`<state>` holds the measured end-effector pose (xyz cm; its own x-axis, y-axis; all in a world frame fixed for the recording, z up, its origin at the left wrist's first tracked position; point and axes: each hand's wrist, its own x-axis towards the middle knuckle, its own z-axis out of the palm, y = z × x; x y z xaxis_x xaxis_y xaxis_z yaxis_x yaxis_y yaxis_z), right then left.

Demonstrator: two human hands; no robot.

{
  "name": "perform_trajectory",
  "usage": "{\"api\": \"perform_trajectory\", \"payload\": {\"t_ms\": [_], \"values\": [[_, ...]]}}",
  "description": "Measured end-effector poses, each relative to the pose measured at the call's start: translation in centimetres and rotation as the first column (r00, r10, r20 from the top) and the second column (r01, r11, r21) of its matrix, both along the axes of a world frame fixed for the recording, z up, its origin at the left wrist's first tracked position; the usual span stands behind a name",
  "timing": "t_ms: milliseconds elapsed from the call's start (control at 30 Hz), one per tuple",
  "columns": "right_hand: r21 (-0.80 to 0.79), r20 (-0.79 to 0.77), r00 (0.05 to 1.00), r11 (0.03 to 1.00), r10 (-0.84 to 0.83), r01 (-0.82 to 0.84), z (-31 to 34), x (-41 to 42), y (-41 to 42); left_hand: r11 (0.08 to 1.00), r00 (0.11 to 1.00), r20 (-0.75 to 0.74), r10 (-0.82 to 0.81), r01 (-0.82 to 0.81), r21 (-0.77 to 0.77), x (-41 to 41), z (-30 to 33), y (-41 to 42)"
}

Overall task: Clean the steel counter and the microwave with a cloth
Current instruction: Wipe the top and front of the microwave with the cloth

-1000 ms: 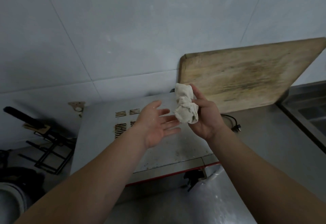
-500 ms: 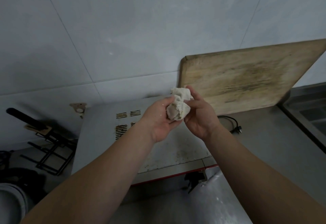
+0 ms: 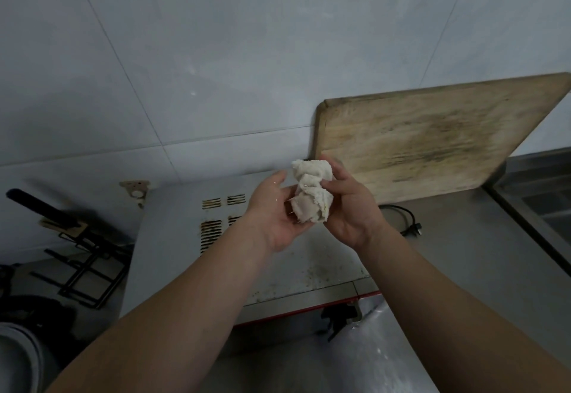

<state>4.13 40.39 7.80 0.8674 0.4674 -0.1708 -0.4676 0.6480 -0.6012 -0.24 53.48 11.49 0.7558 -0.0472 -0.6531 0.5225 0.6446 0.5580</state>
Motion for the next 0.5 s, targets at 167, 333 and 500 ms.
{"api": "perform_trajectory", "payload": {"t_ms": [167, 333, 500], "values": [[-0.012, 0.004, 1.000, 1.000, 0.002, -0.002, -0.4, 0.3, 0.0, 0.996, 0.998, -0.018, -0.067, 0.068, 0.061, 0.1, 0.0, -0.1], [-0.022, 0.005, 1.000, 1.000, 0.012, -0.012, -0.3, 0.3, 0.1, 0.999, 0.998, 0.052, -0.030, 0.028, 0.039, 0.3, -0.7, -0.3], [-0.192, 0.009, 1.000, 0.981, -0.008, 0.010, -0.6, 0.0, 0.4, 0.994, 0.994, 0.079, 0.071, -0.077, 0.077, 0.6, -1.4, -0.3]]}}
